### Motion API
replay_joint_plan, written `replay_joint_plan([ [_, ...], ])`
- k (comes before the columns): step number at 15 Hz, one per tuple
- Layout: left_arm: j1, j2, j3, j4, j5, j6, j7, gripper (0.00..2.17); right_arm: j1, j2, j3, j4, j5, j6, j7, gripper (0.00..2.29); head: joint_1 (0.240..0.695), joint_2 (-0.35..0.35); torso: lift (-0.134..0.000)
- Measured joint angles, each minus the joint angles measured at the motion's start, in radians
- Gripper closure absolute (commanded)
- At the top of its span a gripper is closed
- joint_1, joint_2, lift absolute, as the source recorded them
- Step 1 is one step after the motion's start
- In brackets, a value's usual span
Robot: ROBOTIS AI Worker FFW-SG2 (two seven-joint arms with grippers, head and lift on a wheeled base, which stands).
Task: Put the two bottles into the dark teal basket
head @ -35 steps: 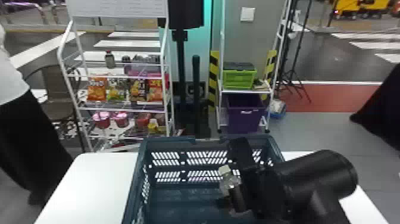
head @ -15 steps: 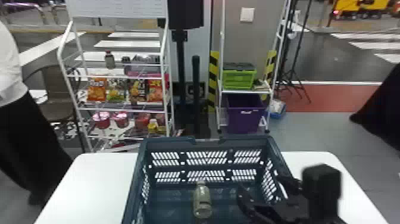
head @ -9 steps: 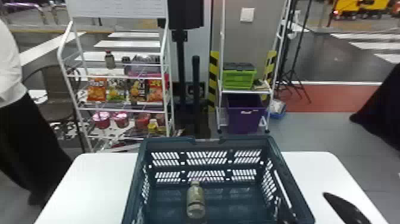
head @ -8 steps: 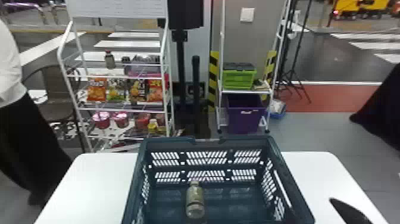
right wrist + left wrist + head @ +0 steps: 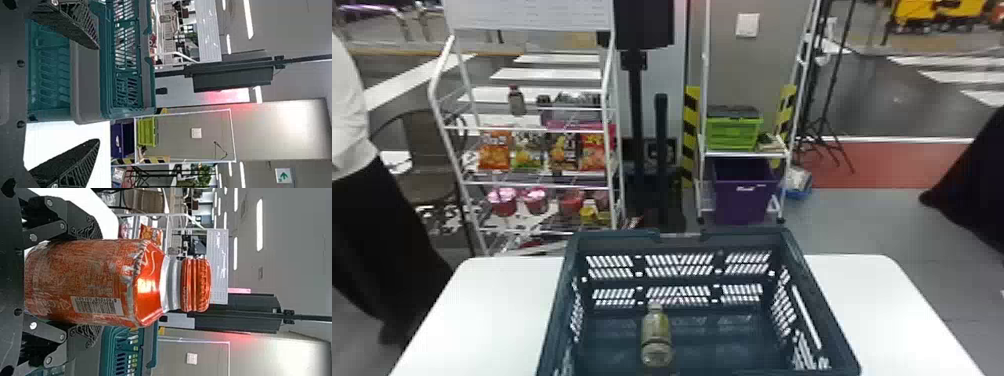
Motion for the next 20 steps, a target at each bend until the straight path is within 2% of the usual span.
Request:
replay_joint_plan([
  [3,-0.012,-0.001,0.071,-0.093,-0.003,0.147,-0.006,2.15,0.016,0.002,-0.007,0.012,-0.005,-0.016,0.0,0.04,0.499,0.0,0.0],
  [6,-0.06,-0.01,0.152,-0.229,-0.031,0.369,-0.015,2.15,0.033,0.003,-0.021,0.013,-0.006,-0.024,0.004,0.04,0.499,0.0,0.0],
  [9,-0.183,0.004,0.162,-0.338,-0.041,0.61,-0.027,2.15,0.045,0.003,-0.031,0.013,-0.007,-0.024,0.004,0.04,0.499,0.0,0.0],
  [12,-0.378,0.015,0.085,-0.371,-0.029,0.808,-0.069,2.15,0.057,0.004,-0.04,0.011,-0.007,-0.03,0.004,0.04,0.499,0.0,0.0],
  [15,-0.602,0.009,-0.036,-0.305,-0.018,0.955,-0.163,2.15,0.068,0.01,-0.054,0.011,-0.008,-0.038,0.006,0.04,0.499,0.0,0.0],
  [20,-0.941,-0.022,-0.215,-0.124,0.024,1.311,-0.392,2.15,0.074,0.017,-0.063,0.024,-0.014,-0.049,0.007,0.04,0.499,0.0,0.0],
])
